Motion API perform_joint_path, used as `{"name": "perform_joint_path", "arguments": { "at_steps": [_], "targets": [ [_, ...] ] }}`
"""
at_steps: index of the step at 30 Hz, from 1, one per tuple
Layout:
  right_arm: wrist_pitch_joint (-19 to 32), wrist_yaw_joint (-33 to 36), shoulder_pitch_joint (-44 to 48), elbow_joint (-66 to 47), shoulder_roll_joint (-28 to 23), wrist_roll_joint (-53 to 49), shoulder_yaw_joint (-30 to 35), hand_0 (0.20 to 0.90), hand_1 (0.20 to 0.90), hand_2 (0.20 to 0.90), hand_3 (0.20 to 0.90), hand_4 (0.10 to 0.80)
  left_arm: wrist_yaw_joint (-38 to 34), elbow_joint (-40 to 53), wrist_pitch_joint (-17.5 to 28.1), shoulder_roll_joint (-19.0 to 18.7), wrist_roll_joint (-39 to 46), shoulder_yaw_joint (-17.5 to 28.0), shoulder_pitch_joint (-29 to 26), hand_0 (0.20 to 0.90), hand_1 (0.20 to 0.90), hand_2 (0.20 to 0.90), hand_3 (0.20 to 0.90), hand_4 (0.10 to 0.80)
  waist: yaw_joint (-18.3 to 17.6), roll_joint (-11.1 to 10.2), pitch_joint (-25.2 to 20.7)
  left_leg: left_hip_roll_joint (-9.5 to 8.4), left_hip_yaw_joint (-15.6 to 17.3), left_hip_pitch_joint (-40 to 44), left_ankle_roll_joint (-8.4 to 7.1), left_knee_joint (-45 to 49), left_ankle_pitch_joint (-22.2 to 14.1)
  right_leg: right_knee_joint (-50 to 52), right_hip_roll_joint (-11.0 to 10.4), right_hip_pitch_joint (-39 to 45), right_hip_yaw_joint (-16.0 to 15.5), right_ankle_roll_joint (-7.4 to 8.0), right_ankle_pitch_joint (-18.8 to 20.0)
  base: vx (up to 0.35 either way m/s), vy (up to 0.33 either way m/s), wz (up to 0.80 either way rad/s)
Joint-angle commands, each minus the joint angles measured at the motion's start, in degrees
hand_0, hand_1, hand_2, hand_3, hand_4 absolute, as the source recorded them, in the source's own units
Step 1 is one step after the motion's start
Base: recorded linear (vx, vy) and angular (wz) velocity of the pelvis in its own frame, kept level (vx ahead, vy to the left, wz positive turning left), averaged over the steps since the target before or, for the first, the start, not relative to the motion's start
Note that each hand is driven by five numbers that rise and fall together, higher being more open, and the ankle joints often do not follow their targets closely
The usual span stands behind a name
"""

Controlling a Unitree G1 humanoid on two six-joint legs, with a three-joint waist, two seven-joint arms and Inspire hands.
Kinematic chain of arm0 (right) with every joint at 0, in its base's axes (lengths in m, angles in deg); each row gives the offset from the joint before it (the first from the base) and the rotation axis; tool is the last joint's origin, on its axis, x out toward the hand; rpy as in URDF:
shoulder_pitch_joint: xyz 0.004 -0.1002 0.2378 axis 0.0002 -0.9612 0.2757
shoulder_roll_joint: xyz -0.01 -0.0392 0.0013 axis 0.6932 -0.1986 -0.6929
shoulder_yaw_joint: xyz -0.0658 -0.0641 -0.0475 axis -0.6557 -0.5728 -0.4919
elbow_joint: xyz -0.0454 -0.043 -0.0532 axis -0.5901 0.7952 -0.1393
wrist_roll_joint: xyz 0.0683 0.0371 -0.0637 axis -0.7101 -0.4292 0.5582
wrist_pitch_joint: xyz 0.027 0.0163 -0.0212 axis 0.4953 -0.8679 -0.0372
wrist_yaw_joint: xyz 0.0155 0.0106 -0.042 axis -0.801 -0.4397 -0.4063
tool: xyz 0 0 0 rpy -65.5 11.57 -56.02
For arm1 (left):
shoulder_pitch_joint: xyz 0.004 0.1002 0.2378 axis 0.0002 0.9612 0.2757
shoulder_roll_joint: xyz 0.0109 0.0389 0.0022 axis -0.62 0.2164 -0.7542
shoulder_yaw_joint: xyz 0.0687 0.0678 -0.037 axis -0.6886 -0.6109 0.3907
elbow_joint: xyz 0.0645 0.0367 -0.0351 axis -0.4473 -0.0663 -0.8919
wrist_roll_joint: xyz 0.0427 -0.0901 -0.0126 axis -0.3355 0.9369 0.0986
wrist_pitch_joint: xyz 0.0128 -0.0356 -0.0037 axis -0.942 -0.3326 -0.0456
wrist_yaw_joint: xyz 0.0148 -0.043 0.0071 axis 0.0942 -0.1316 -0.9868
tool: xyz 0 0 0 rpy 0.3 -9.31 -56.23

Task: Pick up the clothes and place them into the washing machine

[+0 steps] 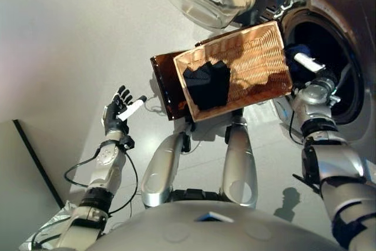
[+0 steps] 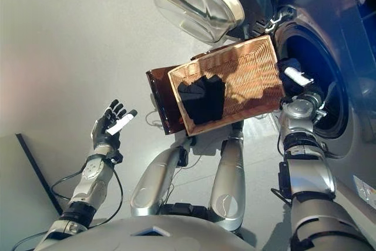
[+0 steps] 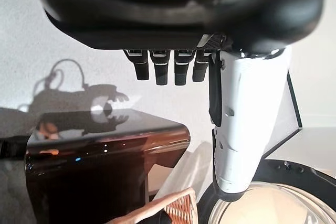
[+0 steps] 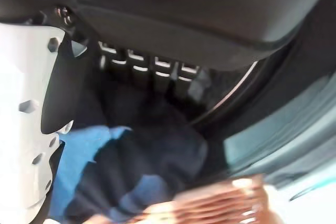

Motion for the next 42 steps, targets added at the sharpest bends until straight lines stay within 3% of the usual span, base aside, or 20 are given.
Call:
{"name": "perform_joint_path", "arguments": {
  "at_steps": [1, 3, 4, 5, 6, 23, 24, 25, 27, 42],
  "targets": [
    [0.08, -0.51, 2.54, 2.07, -4.98, 4.20, -4.07, 0.900, 0.900, 0.900, 0.900, 0.800, 0.73, 6.05, 4.66, -4.31, 0.64, 3.27, 4.98, 0.900, 0.900, 0.900, 0.900, 0.800, 0.88, -1.54, -3.23, -1.27, 0.18, -4.21, -3.05, 8.72, -5.04, -1.42, -0.07, -0.42, -1.81, -0.92, 2.76, -0.037, -0.003, 0.04],
    [0.04, -0.67, 3.51, 2.74, -5.22, 4.11, -4.40, 0.900, 0.900, 0.900, 0.900, 0.800, 0.97, 6.47, 4.70, -4.60, 0.79, 3.16, 5.05, 0.900, 0.900, 0.900, 0.900, 0.800, 1.06, -1.45, -3.02, -1.29, 0.19, -4.70, -2.98, 9.09, -5.10, -1.12, -0.03, -0.90, -1.81, -0.94, 2.77, 0.005, 0.010, 0.04],
    [-0.51, -1.24, 5.49, 4.97, -5.57, 3.80, -4.98, 0.900, 0.900, 0.900, 0.900, 0.800, 1.30, 7.61, 4.73, -5.12, 0.88, 2.63, 5.18, 0.900, 0.900, 0.900, 0.900, 0.800, 1.84, -0.99, -2.79, -1.31, -0.32, -5.03, -3.00, 10.08, -7.08, -0.11, 0.33, -1.22, -1.55, -0.65, 1.09, -0.075, 0.017, 0.05],
    [-0.72, -1.44, 6.88, 6.11, -5.88, 3.87, -5.47, 0.900, 0.900, 0.900, 0.900, 0.800, 1.39, 7.91, 4.73, -5.16, 0.95, 2.42, 5.11, 0.900, 0.900, 0.900, 0.900, 0.800, 1.78, -1.09, -2.19, -1.44, 0.45, -6.47, -2.59, 10.78, -5.61, -0.13, 0.03, -2.35, -1.69, -1.06, 2.66, 0.000, 0.000, 0.00],
    [-0.97, -1.61, 7.80, 6.83, -5.98, 3.97, -5.87, 0.900, 0.900, 0.900, 0.900, 0.800, 1.50, 8.51, 4.80, -5.49, 1.00, 2.27, 5.31, 0.900, 0.900, 0.900, 0.900, 0.800, 2.17, -0.87, -2.27, -1.30, -0.22, -6.19, -2.76, 11.38, -7.48, 0.89, 0.42, -2.34, -1.42, -0.73, 0.85, -0.050, 0.005, -0.02],
    [-3.56, -3.49, 12.62, 12.44, -10.09, 7.97, -9.90, 0.900, 0.900, 0.900, 0.900, 0.800, 2.45, 11.72, 4.58, -7.38, 1.19, 2.71, 6.30, 0.900, 0.900, 0.900, 0.900, 0.800, 3.19, -0.68, -2.30, -0.62, -0.38, -14.74, -2.56, 23.20, -11.45, 13.27, 1.29, -10.71, -0.78, -2.80, -4.33, -0.021, -0.014, 0.05],
    [-3.98, -4.12, 12.33, 13.20, -10.49, 8.85, -10.30, 0.807, 0.807, 0.807, 0.807, 0.733, 2.77, 12.39, 4.52, -7.44, 1.13, 2.84, 6.57, 0.900, 0.900, 0.900, 0.900, 0.800, 3.13, -0.56, -2.12, -0.65, -0.37, -15.78, -2.46, 24.53, -11.91, 14.76, 1.32, -11.74, -0.61, -3.04, -4.97, -0.035, -0.022, 0.08],
    [-3.97, -4.13, 12.34, 13.21, -10.50, 8.85, -10.31, 0.807, 0.807, 0.807, 0.807, 0.733, 2.77, 12.41, 4.50, -7.44, 1.13, 2.85, 6.59, 0.900, 0.900, 0.900, 0.900, 0.800, 3.14, -0.56, -2.19, -0.65, -0.37, -15.89, -2.46, 24.63, -11.96, 14.86, 1.32, -11.84, -0.61, -3.04, -5.03, -0.026, -0.024, 0.09],
    [-4.41, -4.56, 11.95, 13.82, -11.34, 9.47, -10.37, 0.200, 0.200, 0.200, 0.200, 0.300, 2.98, 13.46, 4.50, -7.67, 1.19, 3.49, 6.99, 0.900, 0.900, 0.900, 0.900, 0.800, 3.22, -0.46, -2.19, -0.64, -0.38, -16.63, -2.37, 25.90, -12.56, 16.52, 1.39, -12.98, -0.23, -3.37, -5.76, -0.018, -0.010, 0.09],
    [-4.80, -3.97, 12.20, 14.12, -12.10, 9.57, -9.57, 0.200, 0.200, 0.200, 0.200, 0.300, 2.32, 15.13, 5.03, -8.57, 1.75, 5.07, 6.69, 0.900, 0.900, 0.900, 0.900, 0.800, 2.70, -0.89, -2.12, -0.59, 0.32, -19.09, -2.11, 29.33, -14.02, 20.17, 1.84, -15.73, 0.49, -4.18, -7.13, -0.006, -0.002, 0.02]
  ]
}}
